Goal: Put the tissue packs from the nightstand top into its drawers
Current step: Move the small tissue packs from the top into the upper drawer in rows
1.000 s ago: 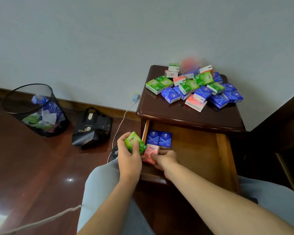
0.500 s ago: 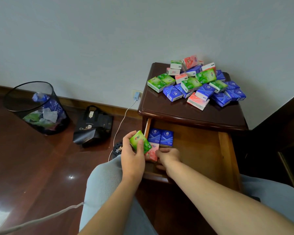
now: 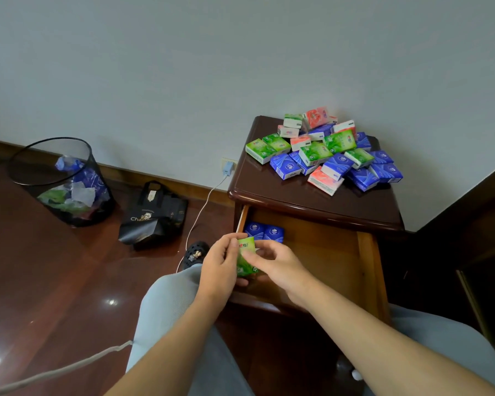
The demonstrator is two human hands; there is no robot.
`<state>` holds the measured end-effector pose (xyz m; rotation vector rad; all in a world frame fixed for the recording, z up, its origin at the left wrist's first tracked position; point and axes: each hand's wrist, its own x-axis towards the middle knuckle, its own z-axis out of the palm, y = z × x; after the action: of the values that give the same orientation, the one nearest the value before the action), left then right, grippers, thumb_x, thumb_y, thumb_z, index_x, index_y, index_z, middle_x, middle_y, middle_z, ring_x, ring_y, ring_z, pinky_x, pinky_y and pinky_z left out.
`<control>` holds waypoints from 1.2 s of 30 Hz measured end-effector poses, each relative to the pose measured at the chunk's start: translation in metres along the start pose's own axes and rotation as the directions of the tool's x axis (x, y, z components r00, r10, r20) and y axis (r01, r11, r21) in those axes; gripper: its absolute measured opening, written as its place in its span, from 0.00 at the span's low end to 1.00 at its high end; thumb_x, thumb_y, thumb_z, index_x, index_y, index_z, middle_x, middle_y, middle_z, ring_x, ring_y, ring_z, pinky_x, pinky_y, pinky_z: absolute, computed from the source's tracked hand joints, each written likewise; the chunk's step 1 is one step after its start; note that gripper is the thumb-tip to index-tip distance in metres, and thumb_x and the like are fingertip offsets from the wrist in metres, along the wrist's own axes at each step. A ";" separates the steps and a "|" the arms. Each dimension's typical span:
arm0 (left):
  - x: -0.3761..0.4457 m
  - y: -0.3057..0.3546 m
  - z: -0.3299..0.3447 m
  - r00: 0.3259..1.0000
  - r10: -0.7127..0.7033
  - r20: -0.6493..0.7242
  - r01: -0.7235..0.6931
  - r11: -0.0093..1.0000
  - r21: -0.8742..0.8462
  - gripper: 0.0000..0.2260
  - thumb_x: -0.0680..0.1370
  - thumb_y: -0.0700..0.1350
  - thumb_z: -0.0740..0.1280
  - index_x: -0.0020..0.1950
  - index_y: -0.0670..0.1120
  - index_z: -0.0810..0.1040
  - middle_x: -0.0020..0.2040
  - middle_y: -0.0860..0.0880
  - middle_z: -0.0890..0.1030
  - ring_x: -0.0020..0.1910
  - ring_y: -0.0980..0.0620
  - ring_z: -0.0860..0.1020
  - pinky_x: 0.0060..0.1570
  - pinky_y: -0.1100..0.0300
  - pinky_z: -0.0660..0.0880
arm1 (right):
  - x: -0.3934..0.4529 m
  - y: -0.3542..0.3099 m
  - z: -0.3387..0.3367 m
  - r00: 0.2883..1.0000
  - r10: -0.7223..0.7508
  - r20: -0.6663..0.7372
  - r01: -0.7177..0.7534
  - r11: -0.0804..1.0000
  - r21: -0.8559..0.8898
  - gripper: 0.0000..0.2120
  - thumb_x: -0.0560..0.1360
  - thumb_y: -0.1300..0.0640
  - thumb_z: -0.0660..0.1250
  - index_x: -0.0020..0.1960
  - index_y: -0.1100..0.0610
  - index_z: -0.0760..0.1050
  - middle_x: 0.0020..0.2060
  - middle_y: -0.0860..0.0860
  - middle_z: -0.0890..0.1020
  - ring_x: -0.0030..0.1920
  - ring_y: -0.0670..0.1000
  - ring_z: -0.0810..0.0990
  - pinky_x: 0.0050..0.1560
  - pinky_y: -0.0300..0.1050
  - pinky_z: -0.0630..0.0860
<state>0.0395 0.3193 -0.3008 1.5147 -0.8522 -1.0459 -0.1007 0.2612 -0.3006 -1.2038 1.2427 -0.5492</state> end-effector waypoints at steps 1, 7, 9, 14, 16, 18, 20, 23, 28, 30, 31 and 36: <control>-0.001 0.000 0.000 1.000 0.007 0.023 -0.007 1.000 0.006 0.12 0.87 0.49 0.59 0.57 0.61 0.82 0.54 0.52 0.84 0.46 0.50 0.86 0.32 0.49 0.84 | -0.001 0.002 0.000 1.000 0.006 0.003 -0.006 1.000 0.003 0.18 0.73 0.44 0.80 0.60 0.45 0.80 0.55 0.45 0.85 0.56 0.47 0.85 0.49 0.44 0.85; 0.001 -0.009 0.004 0.991 0.082 -0.107 -0.069 0.991 0.116 0.09 0.86 0.45 0.61 0.62 0.56 0.76 0.53 0.55 0.81 0.50 0.61 0.81 0.42 0.66 0.78 | 0.001 0.011 -0.009 0.991 0.090 -0.103 -0.085 0.995 0.052 0.17 0.74 0.51 0.80 0.59 0.51 0.80 0.52 0.47 0.87 0.50 0.48 0.88 0.46 0.48 0.86; 0.003 -0.011 0.004 0.983 0.102 -0.151 -0.061 0.966 0.252 0.12 0.85 0.40 0.61 0.63 0.55 0.74 0.56 0.55 0.75 0.53 0.66 0.76 0.47 0.71 0.75 | 0.003 0.020 -0.017 0.966 0.162 -0.204 -0.148 0.986 0.082 0.15 0.75 0.55 0.79 0.59 0.53 0.80 0.50 0.48 0.87 0.49 0.48 0.87 0.45 0.46 0.84; 0.013 -0.014 0.006 0.989 0.027 -0.143 0.034 0.912 0.408 0.19 0.84 0.37 0.60 0.75 0.49 0.69 0.70 0.50 0.68 0.67 0.54 0.72 0.55 0.73 0.66 | 0.010 0.047 -0.025 0.903 0.284 -0.322 -0.281 0.958 0.057 0.15 0.78 0.60 0.76 0.63 0.57 0.77 0.52 0.52 0.84 0.52 0.54 0.84 0.46 0.51 0.85; 0.017 -0.016 0.007 0.993 -0.021 -0.115 0.070 0.894 0.442 0.21 0.85 0.38 0.59 0.79 0.47 0.66 0.74 0.47 0.67 0.71 0.50 0.70 0.59 0.65 0.67 | 0.015 0.050 -0.024 0.889 0.306 -0.340 -0.300 0.951 0.069 0.18 0.78 0.61 0.75 0.65 0.57 0.75 0.57 0.55 0.83 0.55 0.56 0.85 0.47 0.53 0.86; 0.019 -0.016 0.008 0.995 -0.067 -0.069 0.091 0.885 0.457 0.23 0.85 0.39 0.58 0.81 0.47 0.63 0.75 0.45 0.68 0.71 0.49 0.71 0.57 0.64 0.68 | 0.020 0.052 -0.022 0.880 0.315 -0.355 -0.309 0.948 0.077 0.18 0.78 0.61 0.75 0.66 0.59 0.75 0.58 0.56 0.83 0.55 0.57 0.85 0.47 0.53 0.86; 0.020 -0.016 0.007 0.994 -0.103 -0.039 0.109 0.868 0.485 0.23 0.85 0.40 0.58 0.81 0.46 0.62 0.75 0.45 0.69 0.70 0.50 0.72 0.57 0.63 0.69 | 0.024 0.055 -0.020 0.873 0.320 -0.369 -0.310 0.947 0.088 0.18 0.78 0.61 0.75 0.66 0.60 0.75 0.57 0.57 0.83 0.54 0.58 0.85 0.47 0.53 0.86; 0.022 -0.015 0.008 0.992 -0.123 -0.008 0.108 0.845 0.523 0.22 0.85 0.40 0.58 0.80 0.45 0.64 0.74 0.45 0.71 0.65 0.51 0.73 0.56 0.62 0.69 | 0.026 0.058 -0.018 0.859 0.311 -0.406 -0.304 0.949 0.083 0.17 0.77 0.60 0.76 0.64 0.60 0.76 0.56 0.57 0.83 0.52 0.56 0.85 0.44 0.50 0.86; 0.024 -0.013 0.010 0.987 -0.161 0.023 0.122 0.824 0.553 0.22 0.84 0.41 0.59 0.79 0.46 0.65 0.71 0.44 0.72 0.65 0.46 0.75 0.61 0.53 0.75 | 0.030 0.060 -0.016 0.865 0.303 -0.400 -0.291 0.952 0.091 0.17 0.77 0.61 0.76 0.63 0.61 0.77 0.55 0.57 0.83 0.53 0.56 0.85 0.45 0.49 0.86; 0.026 -0.012 0.011 0.982 -0.188 0.029 0.141 0.822 0.552 0.22 0.84 0.41 0.58 0.79 0.46 0.65 0.70 0.43 0.72 0.65 0.45 0.75 0.63 0.51 0.76 | 0.031 0.060 -0.017 0.868 0.306 -0.392 -0.295 0.951 0.090 0.18 0.77 0.61 0.76 0.64 0.61 0.77 0.55 0.57 0.83 0.54 0.56 0.85 0.47 0.50 0.86; 0.026 -0.011 0.011 0.980 -0.199 0.031 0.149 0.821 0.552 0.22 0.84 0.41 0.58 0.78 0.46 0.66 0.70 0.43 0.72 0.65 0.45 0.75 0.64 0.49 0.76 | 0.031 0.060 -0.017 0.870 0.306 -0.386 -0.295 0.951 0.091 0.19 0.76 0.61 0.77 0.64 0.61 0.77 0.55 0.57 0.83 0.53 0.56 0.85 0.48 0.50 0.86; 0.024 -0.008 0.015 0.977 -0.212 0.011 0.167 0.800 0.576 0.20 0.83 0.41 0.58 0.76 0.46 0.66 0.69 0.44 0.72 0.65 0.44 0.74 0.66 0.44 0.75 | 0.028 0.057 -0.015 0.919 0.219 -0.327 -0.267 0.958 -0.108 0.34 0.65 0.52 0.86 0.64 0.52 0.72 0.57 0.49 0.81 0.57 0.52 0.83 0.58 0.57 0.83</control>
<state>0.0337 0.2938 -0.3138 2.1162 -1.1571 -1.0453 -0.1217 0.2506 -0.3613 -1.0902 1.7054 -0.4781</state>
